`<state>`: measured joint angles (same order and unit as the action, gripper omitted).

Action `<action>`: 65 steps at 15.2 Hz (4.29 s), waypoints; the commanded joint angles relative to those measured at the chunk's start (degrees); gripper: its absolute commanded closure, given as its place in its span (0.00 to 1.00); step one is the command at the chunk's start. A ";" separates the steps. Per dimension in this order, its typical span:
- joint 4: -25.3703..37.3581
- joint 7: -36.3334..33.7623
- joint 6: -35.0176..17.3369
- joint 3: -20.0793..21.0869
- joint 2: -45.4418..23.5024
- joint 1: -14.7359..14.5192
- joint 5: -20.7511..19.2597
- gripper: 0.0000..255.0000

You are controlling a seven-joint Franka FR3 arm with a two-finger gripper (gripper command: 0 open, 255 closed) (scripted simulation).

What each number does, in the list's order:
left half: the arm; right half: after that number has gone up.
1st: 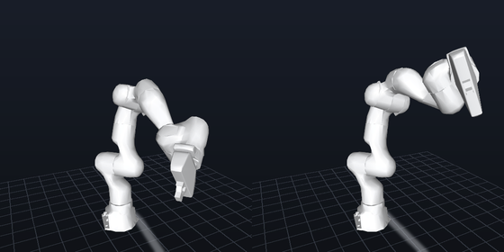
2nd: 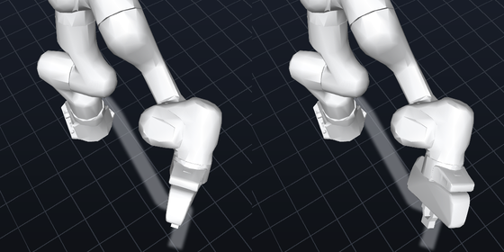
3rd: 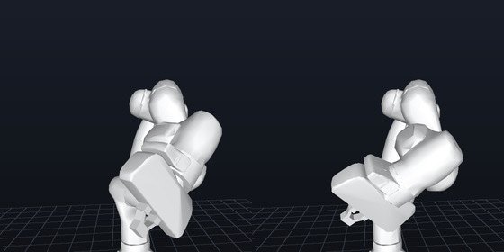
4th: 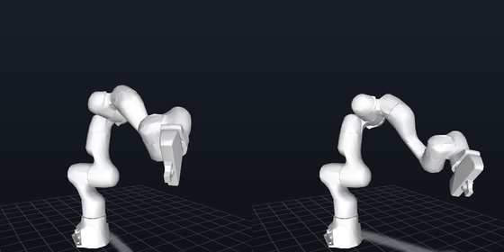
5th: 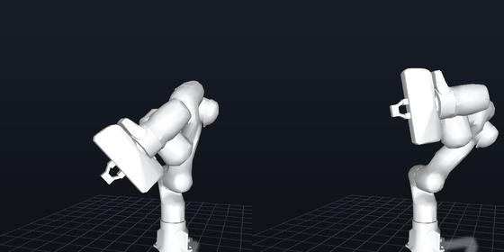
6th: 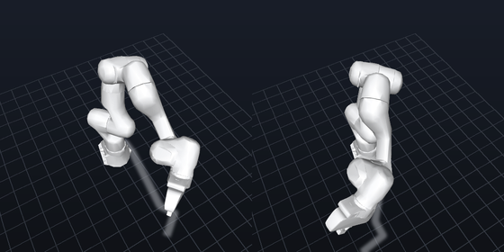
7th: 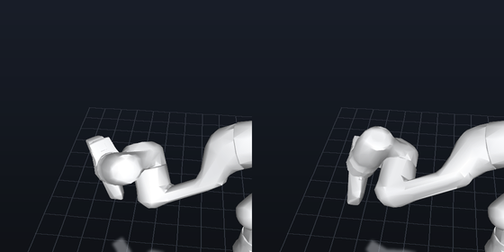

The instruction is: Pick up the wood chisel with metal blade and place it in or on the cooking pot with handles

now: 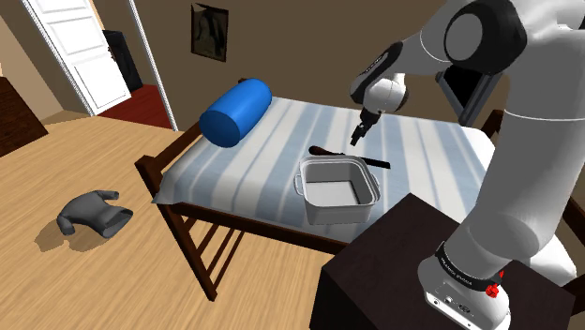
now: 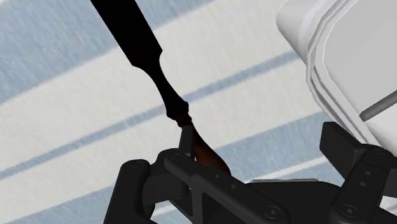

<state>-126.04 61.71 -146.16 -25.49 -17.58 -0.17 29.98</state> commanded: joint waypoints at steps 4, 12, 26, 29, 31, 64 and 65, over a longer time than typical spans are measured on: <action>9.37 8.62 -0.16 4.66 -11.82 5.77 7.02 0.00; 28.55 14.48 2.00 9.83 -30.20 13.03 9.86 0.00; 32.12 14.97 -0.14 11.59 -35.60 13.81 11.17 0.00; 32.11 14.97 -0.14 11.59 -35.59 13.81 11.17 1.00; 32.11 14.97 -0.14 11.59 -35.59 13.81 11.17 1.00; 26.09 8.87 9.54 5.21 -19.84 9.28 4.47 1.00; 26.03 8.60 9.98 4.98 -19.31 9.12 4.16 1.00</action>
<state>-100.08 70.62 -136.67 -20.28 -37.35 9.10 34.47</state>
